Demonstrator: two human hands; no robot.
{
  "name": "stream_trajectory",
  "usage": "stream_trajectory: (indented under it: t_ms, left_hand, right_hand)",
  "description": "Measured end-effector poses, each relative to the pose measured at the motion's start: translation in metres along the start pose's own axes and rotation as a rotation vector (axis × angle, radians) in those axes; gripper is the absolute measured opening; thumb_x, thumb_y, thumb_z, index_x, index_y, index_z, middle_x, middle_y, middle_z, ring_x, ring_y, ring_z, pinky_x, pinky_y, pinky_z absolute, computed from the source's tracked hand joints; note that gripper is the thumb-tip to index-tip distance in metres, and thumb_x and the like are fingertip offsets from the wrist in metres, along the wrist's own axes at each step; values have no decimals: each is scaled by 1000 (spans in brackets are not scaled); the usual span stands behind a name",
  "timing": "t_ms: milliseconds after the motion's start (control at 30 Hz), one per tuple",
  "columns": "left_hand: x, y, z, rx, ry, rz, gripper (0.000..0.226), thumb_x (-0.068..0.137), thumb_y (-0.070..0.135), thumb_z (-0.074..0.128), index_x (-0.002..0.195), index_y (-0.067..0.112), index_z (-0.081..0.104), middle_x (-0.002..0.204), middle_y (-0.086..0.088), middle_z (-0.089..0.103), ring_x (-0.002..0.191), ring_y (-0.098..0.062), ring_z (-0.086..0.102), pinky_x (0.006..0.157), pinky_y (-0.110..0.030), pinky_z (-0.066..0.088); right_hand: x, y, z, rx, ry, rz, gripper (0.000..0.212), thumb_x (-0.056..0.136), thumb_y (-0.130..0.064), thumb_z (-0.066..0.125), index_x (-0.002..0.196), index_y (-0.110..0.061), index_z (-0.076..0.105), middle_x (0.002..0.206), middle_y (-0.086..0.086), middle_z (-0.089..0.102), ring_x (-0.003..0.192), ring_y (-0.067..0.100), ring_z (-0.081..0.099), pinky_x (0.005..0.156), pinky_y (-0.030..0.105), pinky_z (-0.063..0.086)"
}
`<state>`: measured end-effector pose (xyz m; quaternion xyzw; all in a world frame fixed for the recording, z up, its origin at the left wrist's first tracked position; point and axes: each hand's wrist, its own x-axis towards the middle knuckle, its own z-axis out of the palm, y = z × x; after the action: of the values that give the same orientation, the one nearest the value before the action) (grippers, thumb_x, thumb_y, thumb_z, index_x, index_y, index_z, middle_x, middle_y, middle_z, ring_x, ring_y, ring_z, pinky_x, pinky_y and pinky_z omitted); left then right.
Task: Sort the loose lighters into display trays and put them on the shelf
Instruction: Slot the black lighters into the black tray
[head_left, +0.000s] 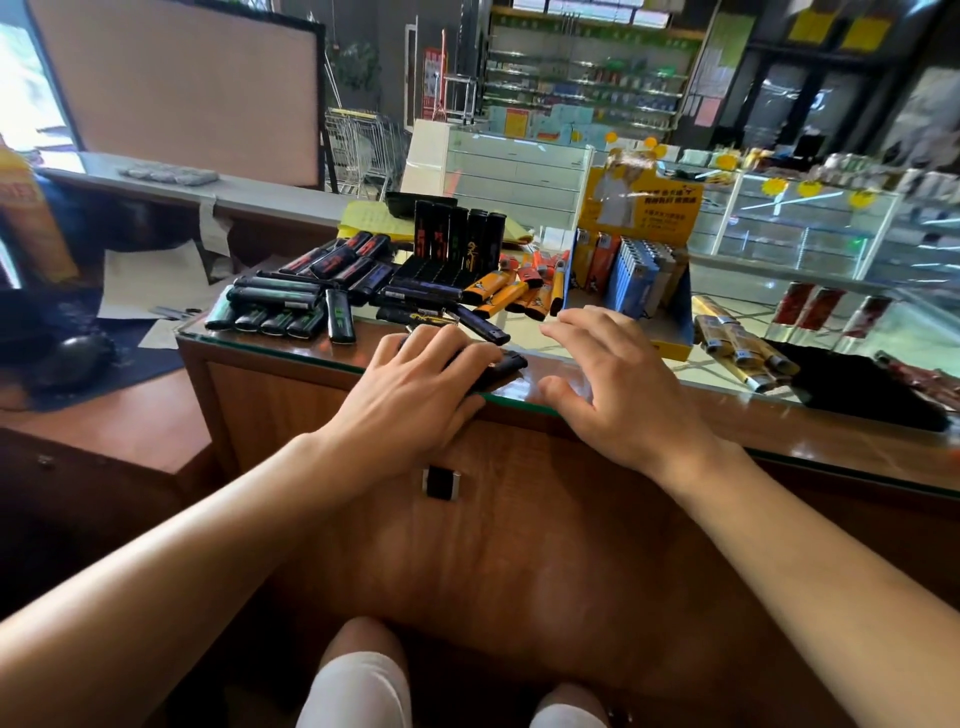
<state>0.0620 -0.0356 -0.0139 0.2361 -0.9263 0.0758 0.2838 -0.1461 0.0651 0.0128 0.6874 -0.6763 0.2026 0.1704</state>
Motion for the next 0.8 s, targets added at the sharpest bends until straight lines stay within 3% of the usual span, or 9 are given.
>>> stream_trajectory:
  t_ms: [200,300,467,800]
  left_hand:
    - [-4,-13,-3,-112,-5,48,51,87,33,43,135,17,51,129,-4,55,120,-28,50,97,-49,46]
    - [-5,-17,-2,-100,35,88,46,92,36,42,134,19,50,128,-1,57,119,-27,50,96,-48,47]
    - [0,-12,0,-41,69,50,41,90,45,42,129,31,49,112,3,57,106,-25,50,93,-51,42]
    - [3,-16,8,-49,219,152,29,95,36,53,118,18,59,98,-2,56,89,-25,51,80,-39,45]
  right_hand:
    - [-2,0,-1,22,6,1,56,91,-46,48,138,-17,53,142,4,49,134,22,37,110,35,30]
    - [-1,0,-1,22,5,-4,55,91,-45,48,138,-17,53,142,3,49,133,21,37,109,35,30]
    - [-2,-1,-2,18,-5,8,56,91,-47,46,139,-18,52,143,2,48,134,20,36,110,35,31]
    - [-1,-3,-3,32,-16,25,57,91,-48,44,138,-18,53,144,1,47,133,19,37,106,35,34]
